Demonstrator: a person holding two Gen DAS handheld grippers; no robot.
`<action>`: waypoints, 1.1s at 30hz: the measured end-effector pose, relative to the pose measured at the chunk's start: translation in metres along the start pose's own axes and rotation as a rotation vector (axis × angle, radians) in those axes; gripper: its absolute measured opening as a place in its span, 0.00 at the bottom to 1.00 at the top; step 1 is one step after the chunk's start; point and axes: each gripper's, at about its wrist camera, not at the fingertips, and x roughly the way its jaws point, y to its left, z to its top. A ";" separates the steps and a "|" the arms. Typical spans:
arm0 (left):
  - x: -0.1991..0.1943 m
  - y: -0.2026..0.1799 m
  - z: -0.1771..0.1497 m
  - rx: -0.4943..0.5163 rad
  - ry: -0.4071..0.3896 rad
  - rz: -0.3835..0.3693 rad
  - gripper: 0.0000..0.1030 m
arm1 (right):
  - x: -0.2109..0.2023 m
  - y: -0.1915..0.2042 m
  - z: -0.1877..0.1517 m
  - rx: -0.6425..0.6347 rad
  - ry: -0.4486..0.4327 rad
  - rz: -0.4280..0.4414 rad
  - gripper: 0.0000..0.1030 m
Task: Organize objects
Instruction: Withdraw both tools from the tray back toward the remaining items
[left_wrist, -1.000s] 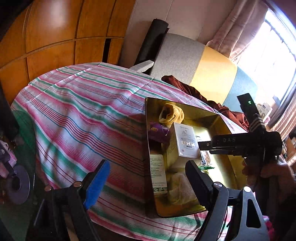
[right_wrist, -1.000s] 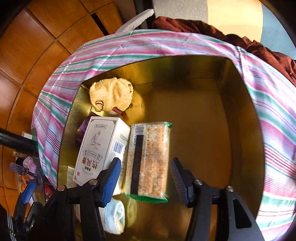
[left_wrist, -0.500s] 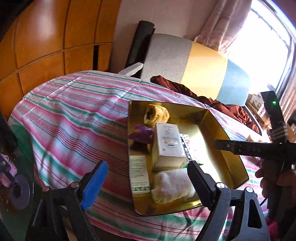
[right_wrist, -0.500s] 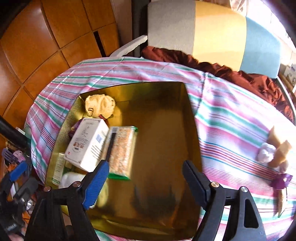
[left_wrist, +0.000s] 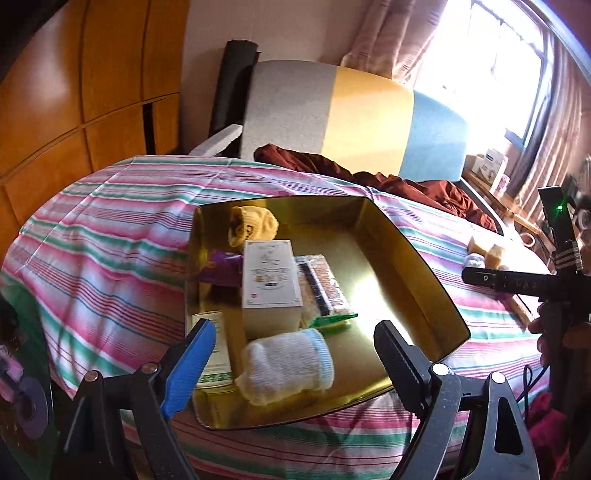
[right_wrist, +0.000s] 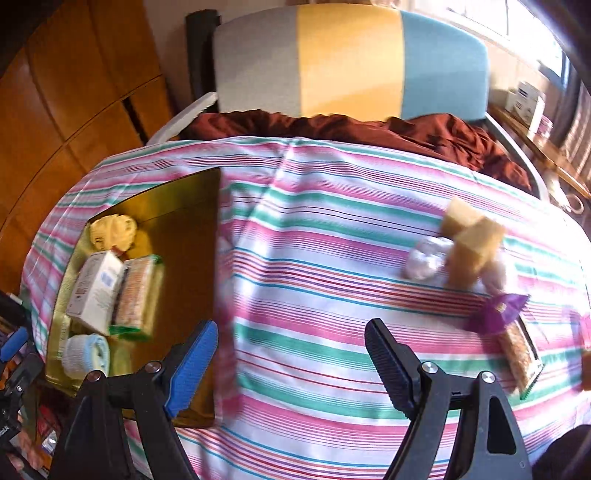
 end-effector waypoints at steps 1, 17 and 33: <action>0.001 -0.004 0.000 0.009 0.003 -0.003 0.86 | 0.000 -0.010 -0.001 0.015 0.000 -0.012 0.81; 0.017 -0.080 0.008 0.175 0.043 -0.111 0.86 | -0.027 -0.189 -0.007 0.320 -0.068 -0.259 0.82; 0.052 -0.195 -0.001 0.378 0.173 -0.295 0.93 | -0.015 -0.286 -0.061 0.833 -0.001 -0.128 0.83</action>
